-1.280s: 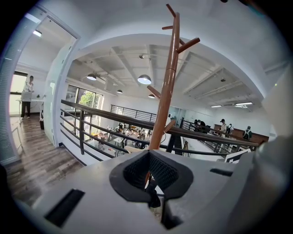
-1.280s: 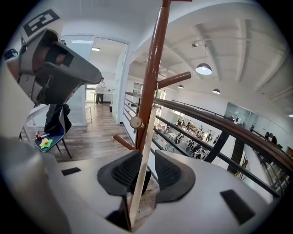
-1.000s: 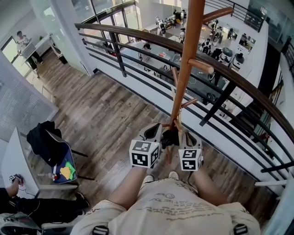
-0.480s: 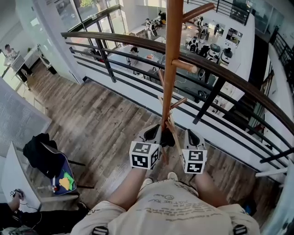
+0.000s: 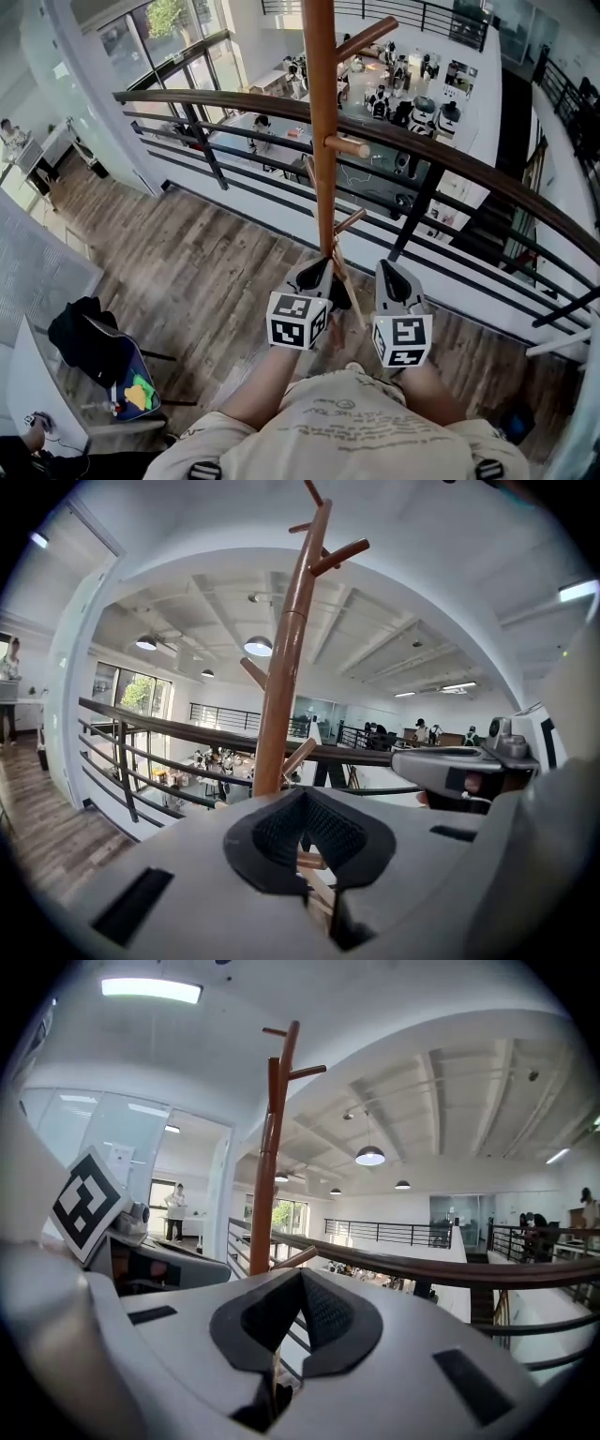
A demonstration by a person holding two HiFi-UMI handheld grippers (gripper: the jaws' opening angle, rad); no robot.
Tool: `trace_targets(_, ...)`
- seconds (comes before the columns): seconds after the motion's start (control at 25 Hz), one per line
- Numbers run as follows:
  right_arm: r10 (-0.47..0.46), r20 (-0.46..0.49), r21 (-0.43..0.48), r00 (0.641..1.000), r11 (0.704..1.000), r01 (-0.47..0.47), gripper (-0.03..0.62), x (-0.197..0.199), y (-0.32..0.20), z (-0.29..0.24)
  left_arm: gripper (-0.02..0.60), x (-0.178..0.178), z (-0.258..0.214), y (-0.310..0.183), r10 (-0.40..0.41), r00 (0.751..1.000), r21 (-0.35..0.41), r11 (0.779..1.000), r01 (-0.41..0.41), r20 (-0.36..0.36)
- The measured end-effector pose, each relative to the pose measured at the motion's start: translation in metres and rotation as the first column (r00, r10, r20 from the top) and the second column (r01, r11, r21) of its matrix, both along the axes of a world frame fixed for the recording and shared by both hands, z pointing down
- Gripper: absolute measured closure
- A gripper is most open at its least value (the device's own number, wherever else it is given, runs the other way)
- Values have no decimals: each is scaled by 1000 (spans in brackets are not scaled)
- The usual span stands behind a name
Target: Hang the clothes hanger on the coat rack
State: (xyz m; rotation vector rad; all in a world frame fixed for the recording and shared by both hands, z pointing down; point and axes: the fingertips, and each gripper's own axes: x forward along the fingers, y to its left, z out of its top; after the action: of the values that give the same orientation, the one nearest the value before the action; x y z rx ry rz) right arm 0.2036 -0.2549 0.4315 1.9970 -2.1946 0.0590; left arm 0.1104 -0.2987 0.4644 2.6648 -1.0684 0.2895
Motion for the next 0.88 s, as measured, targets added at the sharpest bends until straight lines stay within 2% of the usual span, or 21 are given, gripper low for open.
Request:
trace_targets(0.28, 32, 60, 15, 998, 999, -33, 592, 18, 4, -8, 577, 13, -27, 2, 35, 999, 69, 997, -34, -16)
trace_targets(0.88, 18, 72, -7, 997, 1000, -18, 592, 22, 3, 5, 577, 15, -16, 6, 15, 1000, 43, 999, -15, -4)
